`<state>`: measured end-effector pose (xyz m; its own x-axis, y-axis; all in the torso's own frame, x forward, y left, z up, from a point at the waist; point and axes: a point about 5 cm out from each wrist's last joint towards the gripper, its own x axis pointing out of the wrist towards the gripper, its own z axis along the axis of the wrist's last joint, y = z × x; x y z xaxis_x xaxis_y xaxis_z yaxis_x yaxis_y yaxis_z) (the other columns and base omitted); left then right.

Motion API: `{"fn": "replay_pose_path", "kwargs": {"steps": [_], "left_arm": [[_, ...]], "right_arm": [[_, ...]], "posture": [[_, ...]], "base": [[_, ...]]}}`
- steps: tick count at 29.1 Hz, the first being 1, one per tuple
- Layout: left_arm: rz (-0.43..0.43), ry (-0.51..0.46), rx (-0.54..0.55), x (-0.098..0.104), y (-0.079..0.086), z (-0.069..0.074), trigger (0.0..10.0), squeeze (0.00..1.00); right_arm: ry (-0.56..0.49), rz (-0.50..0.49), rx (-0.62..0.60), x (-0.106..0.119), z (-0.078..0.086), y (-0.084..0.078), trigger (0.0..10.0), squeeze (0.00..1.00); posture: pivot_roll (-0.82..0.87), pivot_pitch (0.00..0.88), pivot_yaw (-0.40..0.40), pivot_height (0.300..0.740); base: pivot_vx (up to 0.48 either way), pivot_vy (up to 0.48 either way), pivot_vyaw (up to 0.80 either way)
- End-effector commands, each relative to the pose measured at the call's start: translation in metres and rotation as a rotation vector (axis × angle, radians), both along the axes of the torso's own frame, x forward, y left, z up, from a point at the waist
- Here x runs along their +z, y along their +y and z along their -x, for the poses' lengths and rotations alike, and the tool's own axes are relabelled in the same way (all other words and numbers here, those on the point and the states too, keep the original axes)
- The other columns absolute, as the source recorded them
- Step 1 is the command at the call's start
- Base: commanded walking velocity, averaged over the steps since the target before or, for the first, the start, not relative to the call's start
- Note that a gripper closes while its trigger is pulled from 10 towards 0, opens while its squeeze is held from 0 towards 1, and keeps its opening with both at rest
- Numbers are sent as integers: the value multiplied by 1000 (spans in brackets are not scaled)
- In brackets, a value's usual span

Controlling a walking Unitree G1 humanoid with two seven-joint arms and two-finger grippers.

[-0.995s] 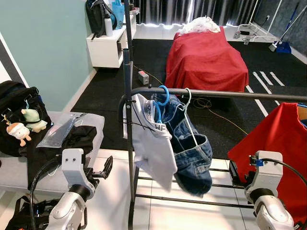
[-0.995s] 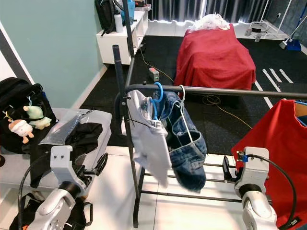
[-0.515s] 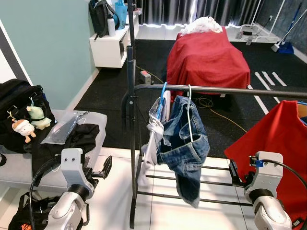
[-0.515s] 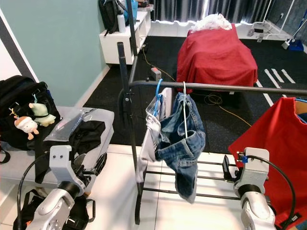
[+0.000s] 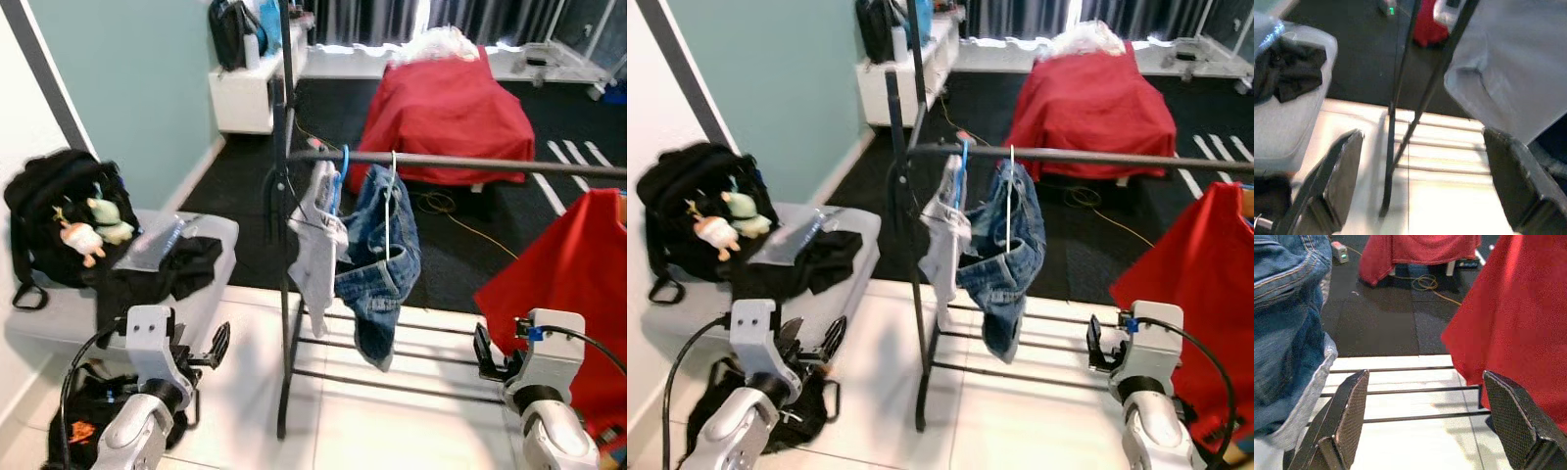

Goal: Hang hanger

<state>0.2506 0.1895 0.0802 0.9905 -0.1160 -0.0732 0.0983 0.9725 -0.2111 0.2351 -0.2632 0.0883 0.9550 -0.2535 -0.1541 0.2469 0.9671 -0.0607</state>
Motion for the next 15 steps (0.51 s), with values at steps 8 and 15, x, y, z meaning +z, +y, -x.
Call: {"fn": "replay_pose_path", "kwargs": {"steps": [8, 15], "left_arm": [[-2, 26, 1, -4, 3, 3, 10000, 0], [1, 23, 1, -3, 3, 3, 10000, 0]], "right_arm": [[12, -16, -9, -3, 1, 0, 10000, 0], [27, -18, -11, -5, 1, 0, 10000, 0]], "posture": [[-52, 60, -2, 740], [-55, 60, -1, 740]], "base": [[-302, 0, -531], [0, 0, -781]]}}
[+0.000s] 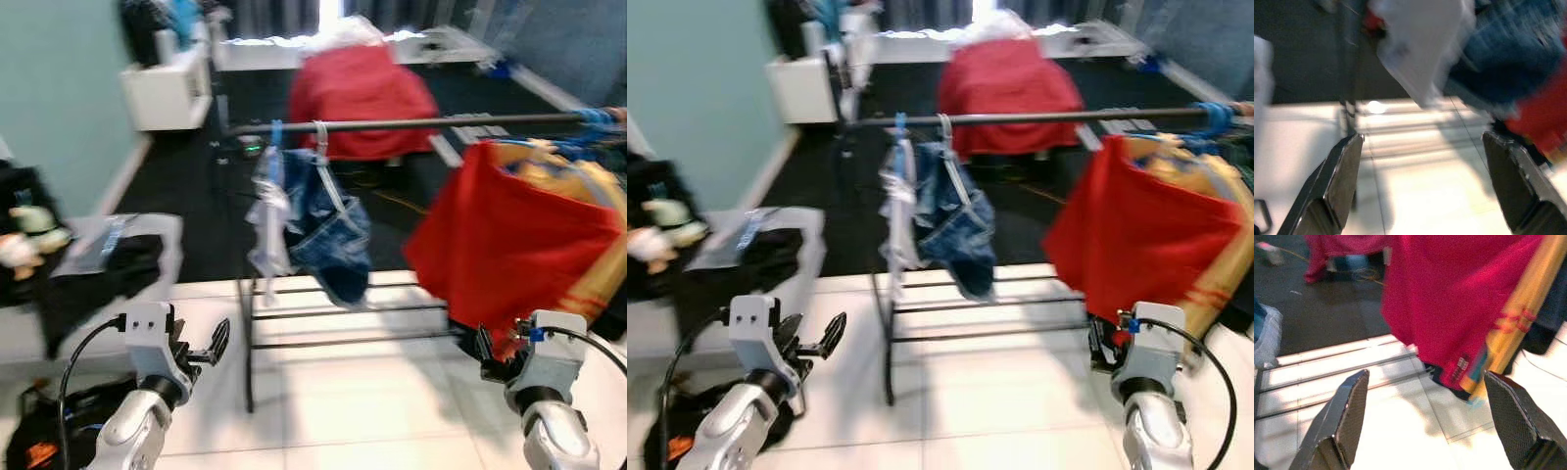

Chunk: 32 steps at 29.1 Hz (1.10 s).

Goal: Hang hanger

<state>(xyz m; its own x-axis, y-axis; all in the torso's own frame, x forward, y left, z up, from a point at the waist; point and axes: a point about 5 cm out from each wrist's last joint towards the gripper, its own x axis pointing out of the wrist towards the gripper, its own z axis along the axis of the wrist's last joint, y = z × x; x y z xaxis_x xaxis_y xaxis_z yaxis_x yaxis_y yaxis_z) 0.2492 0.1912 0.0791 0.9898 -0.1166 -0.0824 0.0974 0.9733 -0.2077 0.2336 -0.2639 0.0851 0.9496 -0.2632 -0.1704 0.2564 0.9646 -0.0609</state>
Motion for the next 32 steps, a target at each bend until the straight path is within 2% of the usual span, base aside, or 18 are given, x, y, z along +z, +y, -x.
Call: {"fn": "replay_pose_path", "kwargs": {"steps": [1, 6, 14, 32], "left_arm": [[4, 13, -9, -2, 1, 1, 10000, 0], [1, 15, -18, -2, 0, 1, 10000, 0], [-8, 25, -16, -2, 0, 1, 10000, 0], [-6, 33, -18, -3, -1, 0, 10000, 0]], "right_arm": [[11, -16, 0, -2, -1, 0, 10000, 0], [-1, -22, 0, -2, -1, 0, 10000, 0], [-16, -23, 4, 0, -1, 1, 10000, 0], [-20, -11, 17, 1, -2, 2, 10000, 0]], "posture": [[-56, 62, 4, 740], [-57, 63, 4, 740], [-61, 63, 5, 740], [-61, 63, 4, 740]], "base": [[0, 0, -781], [0, 0, -774], [0, 0, 0], [0, -330, 0]]}}
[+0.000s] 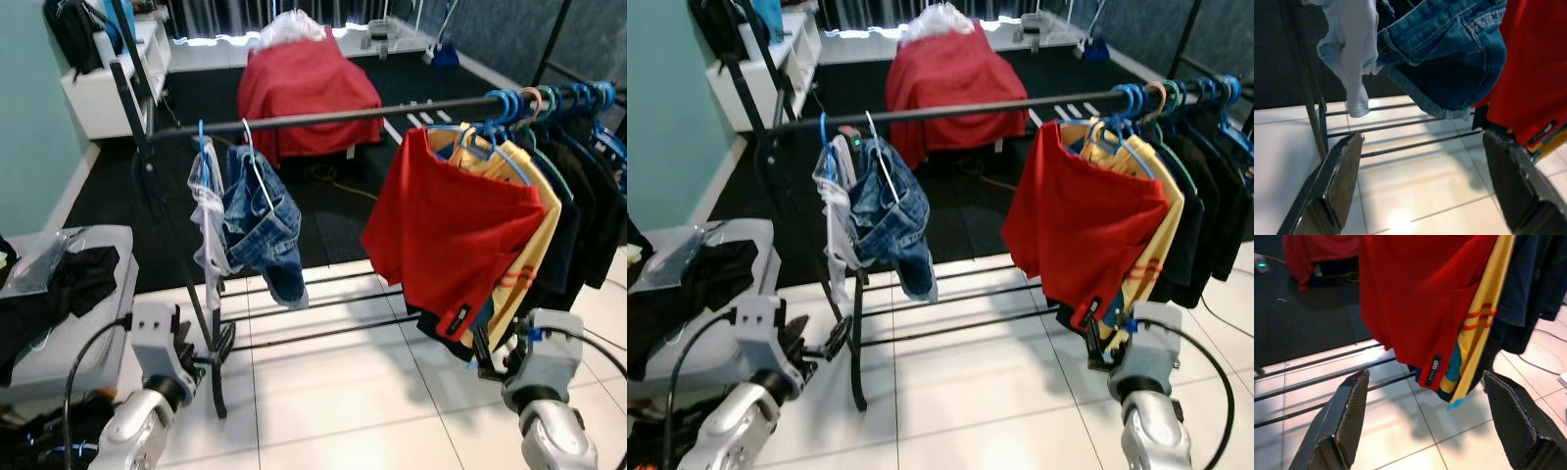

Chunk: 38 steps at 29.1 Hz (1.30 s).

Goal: Hang hanger

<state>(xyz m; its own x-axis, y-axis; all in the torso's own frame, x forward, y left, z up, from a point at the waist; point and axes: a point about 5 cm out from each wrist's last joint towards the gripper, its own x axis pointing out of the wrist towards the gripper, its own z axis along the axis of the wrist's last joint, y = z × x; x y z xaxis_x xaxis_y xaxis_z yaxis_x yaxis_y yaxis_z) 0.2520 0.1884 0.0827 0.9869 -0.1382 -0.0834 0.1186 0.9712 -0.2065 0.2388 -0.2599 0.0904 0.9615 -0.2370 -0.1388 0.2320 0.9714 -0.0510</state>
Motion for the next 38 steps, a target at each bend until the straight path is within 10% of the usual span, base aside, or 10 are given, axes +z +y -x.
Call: {"fn": "replay_pose_path", "kwargs": {"steps": [1, 38], "left_arm": [[-5, 32, 4, -6, 2, 3, 10000, 0], [7, 23, 8, -5, 1, 2, 10000, 0]], "right_arm": [[14, -9, -10, -4, 4, -2, 10000, 0], [27, 41, 56, -5, 2, 4, 10000, 0]], "posture": [[-61, 63, 4, 740], [-66, 61, 7, 740]], "base": [[0, -334, 0], [0, -179, 130]]}}
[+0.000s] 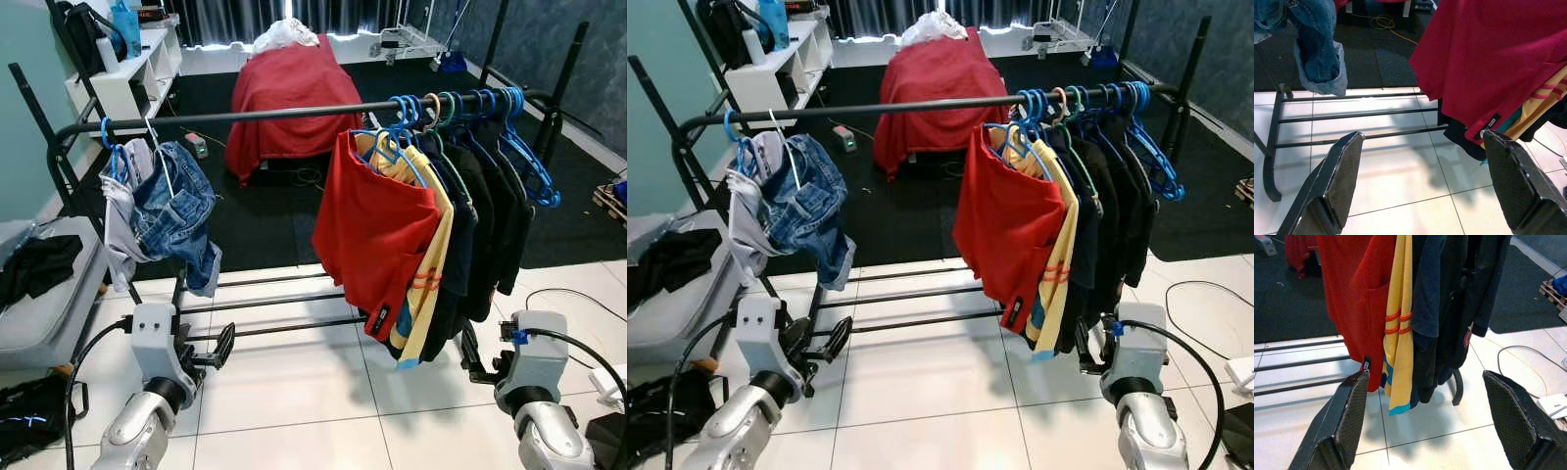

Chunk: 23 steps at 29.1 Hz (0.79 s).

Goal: Hang hanger

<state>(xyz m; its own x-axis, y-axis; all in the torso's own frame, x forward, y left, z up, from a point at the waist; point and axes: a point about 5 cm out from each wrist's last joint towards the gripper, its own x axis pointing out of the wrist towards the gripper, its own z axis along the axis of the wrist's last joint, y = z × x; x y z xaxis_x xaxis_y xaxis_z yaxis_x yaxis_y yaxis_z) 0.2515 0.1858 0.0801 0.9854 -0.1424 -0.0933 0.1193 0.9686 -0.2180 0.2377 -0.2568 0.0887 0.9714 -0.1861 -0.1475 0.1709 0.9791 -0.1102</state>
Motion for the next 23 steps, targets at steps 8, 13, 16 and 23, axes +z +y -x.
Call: {"fn": "replay_pose_path", "kwargs": {"steps": [8, 13, 16, 23], "left_arm": [[-24, -5, -24, 0, 1, 2, 10000, 0], [-26, -8, -32, 0, 0, 2, 10000, 0], [-26, -11, -37, 0, 0, 2, 10000, 0], [-23, -14, -47, 0, -2, 2, 10000, 0]], "right_arm": [[4, -20, -11, -3, 1, 0, 10000, 0], [3, -22, -12, -3, 1, 0, 10000, 0], [1, -23, -12, -3, 1, 0, 10000, 0], [-2, -24, -11, -2, 0, -1, 10000, 0]], "posture": [[-66, 61, 6, 740], [-66, 61, 5, 740], [-66, 61, 5, 740], [-68, 61, 5, 740]], "base": [[112, 0, 0], [329, 0, 0], [348, 0, 0], [381, 0, 0]]}}
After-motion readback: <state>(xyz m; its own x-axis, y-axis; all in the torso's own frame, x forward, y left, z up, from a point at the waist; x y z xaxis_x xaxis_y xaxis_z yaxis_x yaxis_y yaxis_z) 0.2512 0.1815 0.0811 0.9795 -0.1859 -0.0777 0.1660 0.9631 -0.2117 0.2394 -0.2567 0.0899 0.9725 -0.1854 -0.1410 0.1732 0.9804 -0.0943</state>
